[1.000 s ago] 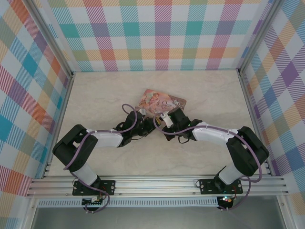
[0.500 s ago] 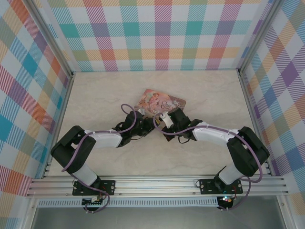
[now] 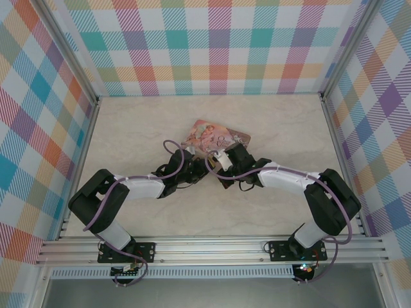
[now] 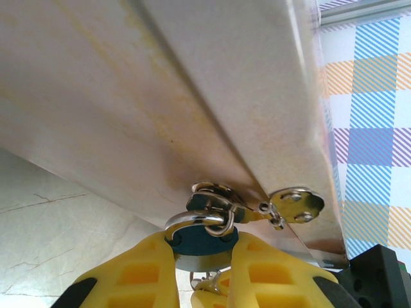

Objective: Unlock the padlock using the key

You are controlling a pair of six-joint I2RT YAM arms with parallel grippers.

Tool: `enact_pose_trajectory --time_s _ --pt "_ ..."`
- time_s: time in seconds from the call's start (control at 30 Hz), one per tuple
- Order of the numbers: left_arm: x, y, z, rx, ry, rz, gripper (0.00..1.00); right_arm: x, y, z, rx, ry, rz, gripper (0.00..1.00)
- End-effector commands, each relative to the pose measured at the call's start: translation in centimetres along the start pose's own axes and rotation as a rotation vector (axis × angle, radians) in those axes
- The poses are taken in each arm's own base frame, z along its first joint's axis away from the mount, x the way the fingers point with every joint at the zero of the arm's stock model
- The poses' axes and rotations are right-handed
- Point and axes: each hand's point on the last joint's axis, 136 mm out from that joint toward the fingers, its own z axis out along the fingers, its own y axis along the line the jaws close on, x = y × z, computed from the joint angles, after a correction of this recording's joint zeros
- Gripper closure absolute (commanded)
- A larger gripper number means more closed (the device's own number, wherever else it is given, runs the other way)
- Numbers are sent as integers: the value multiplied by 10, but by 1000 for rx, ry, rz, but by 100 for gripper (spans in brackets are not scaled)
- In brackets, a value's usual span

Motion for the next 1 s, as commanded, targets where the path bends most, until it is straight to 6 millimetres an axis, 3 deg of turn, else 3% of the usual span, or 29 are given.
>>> enact_pose_trajectory --time_s 0.0,0.17,0.97 --pt "1 -28 -5 87 -7 38 98 -10 -1 0 0 -15 -18 96" --pt "1 -28 -5 86 -7 40 98 -2 -3 2 10 7 -12 96" --pt "4 -31 -4 94 6 42 98 -13 0 6 -7 8 -22 95"
